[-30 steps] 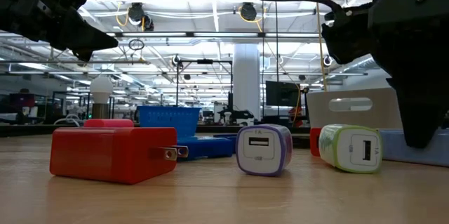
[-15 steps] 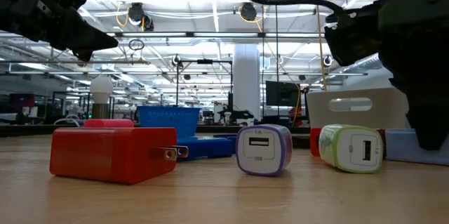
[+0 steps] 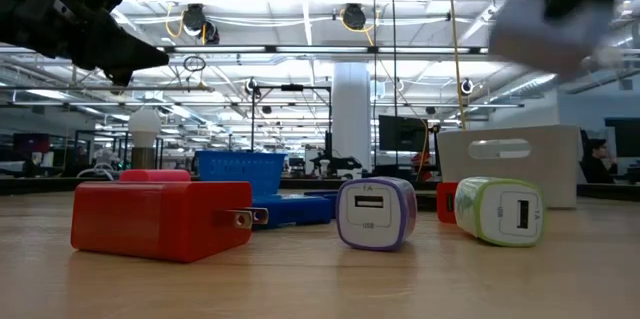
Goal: Pick & Place Office items
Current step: Put the light blue charger adapter into the gray bin
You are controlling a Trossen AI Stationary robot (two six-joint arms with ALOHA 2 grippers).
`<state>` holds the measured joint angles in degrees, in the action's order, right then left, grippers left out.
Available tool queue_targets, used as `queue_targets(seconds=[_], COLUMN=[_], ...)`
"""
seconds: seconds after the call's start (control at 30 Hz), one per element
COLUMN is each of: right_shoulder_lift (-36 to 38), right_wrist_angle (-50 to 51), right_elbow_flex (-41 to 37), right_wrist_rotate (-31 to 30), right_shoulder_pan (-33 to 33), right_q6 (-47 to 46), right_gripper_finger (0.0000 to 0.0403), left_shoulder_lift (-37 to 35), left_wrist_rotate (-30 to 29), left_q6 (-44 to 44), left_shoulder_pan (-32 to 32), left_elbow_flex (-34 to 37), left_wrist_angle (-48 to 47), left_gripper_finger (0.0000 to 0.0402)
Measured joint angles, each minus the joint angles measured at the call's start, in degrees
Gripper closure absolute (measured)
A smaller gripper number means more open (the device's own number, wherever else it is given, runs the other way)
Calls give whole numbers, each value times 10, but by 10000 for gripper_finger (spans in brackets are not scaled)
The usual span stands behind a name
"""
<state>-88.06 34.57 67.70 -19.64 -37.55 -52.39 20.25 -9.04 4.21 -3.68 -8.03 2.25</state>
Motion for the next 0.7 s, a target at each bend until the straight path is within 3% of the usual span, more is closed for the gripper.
queue_targets(seconds=[0.27, 0.37, 0.57, 0.7], right_shoulder_lift=[81, 109, 206, 297], right_wrist_angle=[-137, -162, -214, -379], right_elbow_flex=[0, -10, -108, -243], right_wrist_rotate=[-167, -206, -208, -177], right_shoulder_pan=[-54, -59, -27, -9], right_q6=[330, 400, 419, 458], right_gripper_finger=[201, 201, 201, 201], left_shoulder_lift=[0, 0, 0, 0], left_wrist_rotate=[0, 0, 0, 0], left_q6=[-30, -30, -26, -26], left_shoulder_pan=[0, 0, 0, 0], left_elbow_flex=[0, 0, 0, 0], left_wrist_angle=[35, 46, 51, 50], left_gripper_finger=[376, 376, 376, 376])
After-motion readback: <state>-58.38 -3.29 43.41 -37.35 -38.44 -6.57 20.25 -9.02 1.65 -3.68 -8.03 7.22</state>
